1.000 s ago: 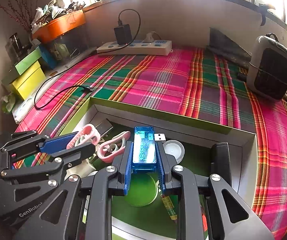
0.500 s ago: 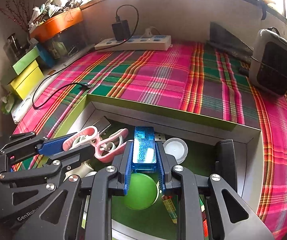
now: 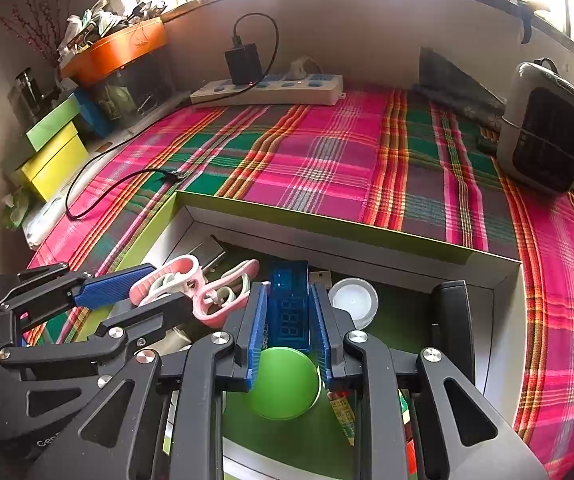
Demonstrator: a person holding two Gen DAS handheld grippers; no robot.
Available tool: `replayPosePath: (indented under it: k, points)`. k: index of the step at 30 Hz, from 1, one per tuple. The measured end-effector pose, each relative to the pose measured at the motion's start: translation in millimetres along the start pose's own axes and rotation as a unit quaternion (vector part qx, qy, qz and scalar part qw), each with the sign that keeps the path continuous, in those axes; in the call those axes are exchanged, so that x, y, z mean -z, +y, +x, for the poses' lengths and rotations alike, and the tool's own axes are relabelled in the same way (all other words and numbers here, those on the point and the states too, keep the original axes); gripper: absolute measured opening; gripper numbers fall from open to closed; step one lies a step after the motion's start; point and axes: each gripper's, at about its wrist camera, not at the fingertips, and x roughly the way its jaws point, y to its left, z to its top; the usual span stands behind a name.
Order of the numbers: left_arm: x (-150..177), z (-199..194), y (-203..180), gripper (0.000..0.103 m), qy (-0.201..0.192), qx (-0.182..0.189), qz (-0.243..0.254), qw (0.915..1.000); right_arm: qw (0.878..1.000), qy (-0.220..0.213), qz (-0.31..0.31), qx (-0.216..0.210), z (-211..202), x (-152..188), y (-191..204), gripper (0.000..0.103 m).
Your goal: Organize rigid objects
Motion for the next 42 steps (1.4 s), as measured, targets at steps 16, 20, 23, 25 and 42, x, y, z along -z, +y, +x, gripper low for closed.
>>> replayPosePath:
  k: [16, 20, 23, 25, 42]
  points:
    - [16.2, -40.4, -9.8, 0.034, -0.027, -0.030, -0.009, 0.9992, 0.999, -0.034, 0.009, 0.011, -38.8, 17.1, 10.3, 0.038]
    - [24.6, -54.3, -17.2, 0.034, -0.037, -0.038, -0.004, 0.9986, 0.999, -0.041, 0.010, 0.023, -51.3, 25.5, 15.8, 0.039]
    - [29.9, -62.7, -20.4, 0.034, -0.041, -0.041, -0.007, 0.9983, 0.998, -0.050, 0.018, 0.026, -63.9, 34.3, 18.1, 0.039]
    - [34.3, -68.0, -22.5, 0.034, -0.045, -0.041, -0.008, 0.9981, 0.998, -0.055, 0.022, 0.036, -70.2, 39.6, 19.1, 0.039]
    - [86.3, -84.5, -40.0, 0.034, -0.031, -0.049, -0.008, 0.9983, 0.993, -0.062, 0.052, 0.091, -106.3, 98.6, 18.0, 0.039]
